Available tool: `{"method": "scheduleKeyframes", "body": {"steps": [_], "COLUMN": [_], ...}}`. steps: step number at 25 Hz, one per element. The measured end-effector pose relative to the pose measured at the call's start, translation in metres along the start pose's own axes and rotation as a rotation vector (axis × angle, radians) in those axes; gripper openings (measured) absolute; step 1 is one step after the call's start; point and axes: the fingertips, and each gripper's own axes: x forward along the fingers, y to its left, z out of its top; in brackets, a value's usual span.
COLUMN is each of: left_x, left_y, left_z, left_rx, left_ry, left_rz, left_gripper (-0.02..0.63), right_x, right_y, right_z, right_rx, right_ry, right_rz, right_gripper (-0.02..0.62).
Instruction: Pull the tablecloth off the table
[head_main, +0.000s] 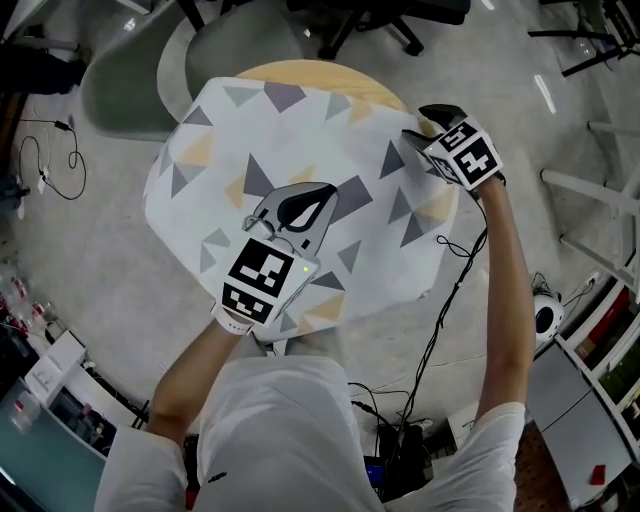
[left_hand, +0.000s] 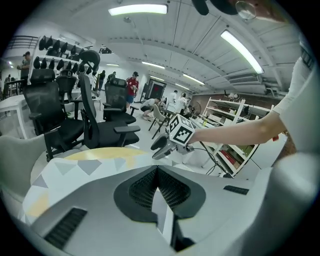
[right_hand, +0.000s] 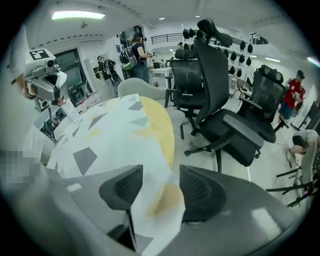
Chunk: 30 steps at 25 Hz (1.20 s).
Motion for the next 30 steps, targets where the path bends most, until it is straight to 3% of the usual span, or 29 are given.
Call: {"method": "scheduleKeyframes", "body": {"steps": [6,10,13,17,23,27,30], "left_x": [0.003,-0.001,-0.003,-0.007,-0.013,-0.011,-0.006], "left_y": [0.005,0.009,0.013,0.018,0.021,0.027,0.029], "left_z": [-0.006,-0.012,-0.013,-0.012,-0.007,0.001,0.004], "left_rx": [0.002,-0.006,-0.006,-0.005,0.016,0.040,0.068], "left_ry": [0.006,0.011,0.012,0.009,0.006,0.006,0.014], "left_rz": [0.002,0.008,0.012,0.018,0.021,0.019,0.015], "left_gripper": [0.006,0.006,0.006,0.006,0.006,0.006,0.006], "right_x": [0.014,0.018,0.018,0.015,0.008,-0.004,-0.013], "right_y": [-0.004,0.000,0.000,0.002,0.002,0.010,0.017], "right_z": [-0.007,-0.011,-0.012,-0.011,-0.011,-0.003,0.005], "right_rx": [0.007,0.088,0.131,0.074,-0.101,-0.225,-0.269], "right_ry": [0.089,0.151,0.194,0.244,0.330,0.356,0.324], "right_rz": [0.174,0.300,0.333,0.273,0.077,0.003,-0.027], "right_gripper": [0.255,0.253,0.222,0.209,0.179,0.047,0.015]}}
